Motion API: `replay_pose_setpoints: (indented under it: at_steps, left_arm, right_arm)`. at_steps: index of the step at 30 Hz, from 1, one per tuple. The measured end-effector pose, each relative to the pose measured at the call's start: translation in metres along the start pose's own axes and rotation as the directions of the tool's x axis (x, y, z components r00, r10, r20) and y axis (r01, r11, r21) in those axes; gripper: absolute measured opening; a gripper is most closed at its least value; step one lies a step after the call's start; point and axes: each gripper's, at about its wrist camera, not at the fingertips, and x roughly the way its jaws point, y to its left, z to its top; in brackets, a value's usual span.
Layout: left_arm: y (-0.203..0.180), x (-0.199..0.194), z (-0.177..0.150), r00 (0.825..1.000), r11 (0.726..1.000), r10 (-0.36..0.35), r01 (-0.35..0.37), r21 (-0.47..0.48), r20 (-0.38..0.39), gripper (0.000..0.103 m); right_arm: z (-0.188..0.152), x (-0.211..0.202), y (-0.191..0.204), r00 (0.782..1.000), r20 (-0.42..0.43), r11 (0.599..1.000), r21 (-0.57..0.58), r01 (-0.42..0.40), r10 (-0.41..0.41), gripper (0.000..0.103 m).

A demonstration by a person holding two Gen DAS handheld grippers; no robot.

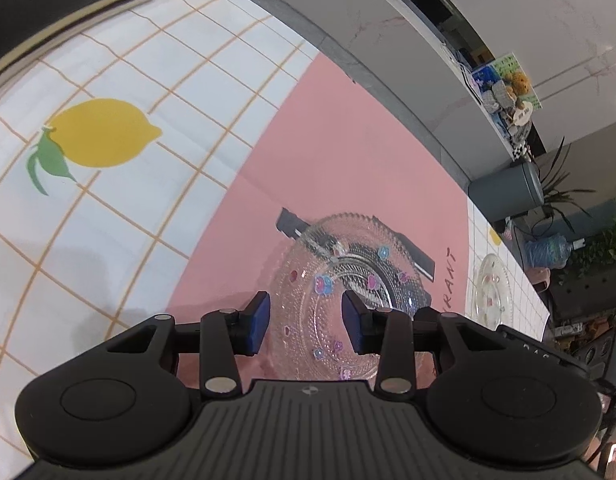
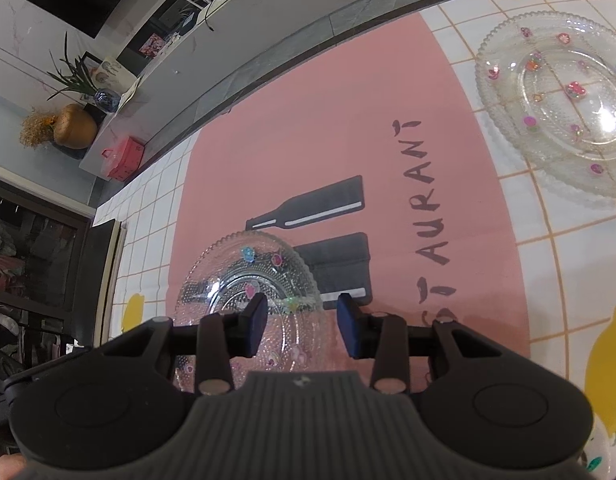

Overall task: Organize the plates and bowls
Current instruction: 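Move both grippers to the rim of the clear glass plate, then close both grippers on opposite sides of the glass plate rim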

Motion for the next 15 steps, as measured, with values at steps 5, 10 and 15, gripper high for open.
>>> replay_pose_setpoints:
  at_steps: [5,10,15]
  left_arm:
    - [-0.008,0.002,-0.002,1.000,0.999,0.020,-0.021,0.041,0.017,0.046]
    - [-0.009,0.002,-0.004,0.999,0.998,0.020,-0.022,0.064,0.028,0.048]
    - [-0.012,0.000,-0.007,0.995,0.992,0.085,-0.088,0.091,0.042,0.020]
  right_arm:
    - [-0.002,0.003,0.003,1.000,-0.005,1.000,-0.017,-0.006,0.006,0.040]
    - [-0.004,0.004,0.006,1.000,-0.003,0.999,-0.053,0.011,-0.011,0.034]
    - [-0.004,0.004,0.006,0.997,0.013,0.995,-0.074,0.070,-0.070,0.012]
